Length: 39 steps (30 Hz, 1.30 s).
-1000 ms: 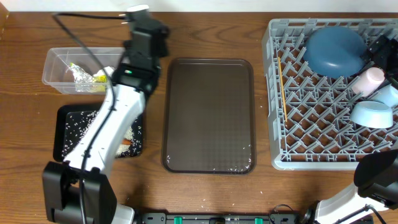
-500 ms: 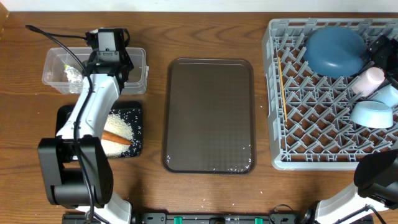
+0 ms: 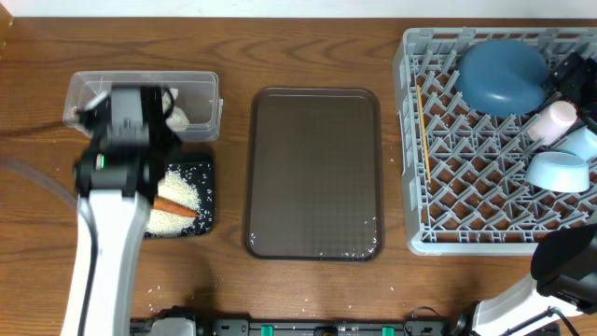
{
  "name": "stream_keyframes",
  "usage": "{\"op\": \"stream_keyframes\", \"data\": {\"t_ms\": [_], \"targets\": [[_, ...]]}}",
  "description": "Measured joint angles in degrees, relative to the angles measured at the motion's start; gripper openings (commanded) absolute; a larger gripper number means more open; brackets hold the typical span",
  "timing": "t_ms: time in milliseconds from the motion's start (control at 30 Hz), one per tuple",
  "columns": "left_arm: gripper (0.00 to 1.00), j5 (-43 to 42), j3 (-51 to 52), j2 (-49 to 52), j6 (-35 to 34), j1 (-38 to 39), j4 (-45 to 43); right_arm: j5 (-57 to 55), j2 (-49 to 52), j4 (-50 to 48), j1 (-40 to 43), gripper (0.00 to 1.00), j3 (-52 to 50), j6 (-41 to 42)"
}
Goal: Sort waste into correct bins and load items into the dishwasher rack
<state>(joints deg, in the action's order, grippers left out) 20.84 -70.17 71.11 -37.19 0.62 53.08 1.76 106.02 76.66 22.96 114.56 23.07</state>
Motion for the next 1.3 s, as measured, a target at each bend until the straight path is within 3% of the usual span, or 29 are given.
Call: {"op": "stream_keyframes", "data": {"t_ms": [133, 433, 967, 1133, 1300], "targets": [[0.91, -1.7, 9.3, -12.2, -1.8, 2.4, -0.2, 0.0, 0.0, 0.0, 0.0, 0.99, 0.0, 0.0], [0.94, -7.3, 18.8, -30.9, -3.1, 3.2, 6.4, 0.0, 0.0, 0.0, 0.0, 0.99, 0.0, 0.0], [0.95, -10.2, 18.9, -32.7, -3.1, 3.2, 13.3, 0.0, 0.0, 0.0, 0.0, 0.99, 0.0, 0.0], [0.95, -14.1, 23.6, -35.1, 2.8, 3.4, 8.0, 0.0, 0.0, 0.0, 0.0, 0.99, 0.0, 0.0], [0.96, -18.9, 36.7, -44.2, 14.5, 3.4, -6.9, 0.0, 0.0, 0.0, 0.0, 0.99, 0.0, 0.0]]}}
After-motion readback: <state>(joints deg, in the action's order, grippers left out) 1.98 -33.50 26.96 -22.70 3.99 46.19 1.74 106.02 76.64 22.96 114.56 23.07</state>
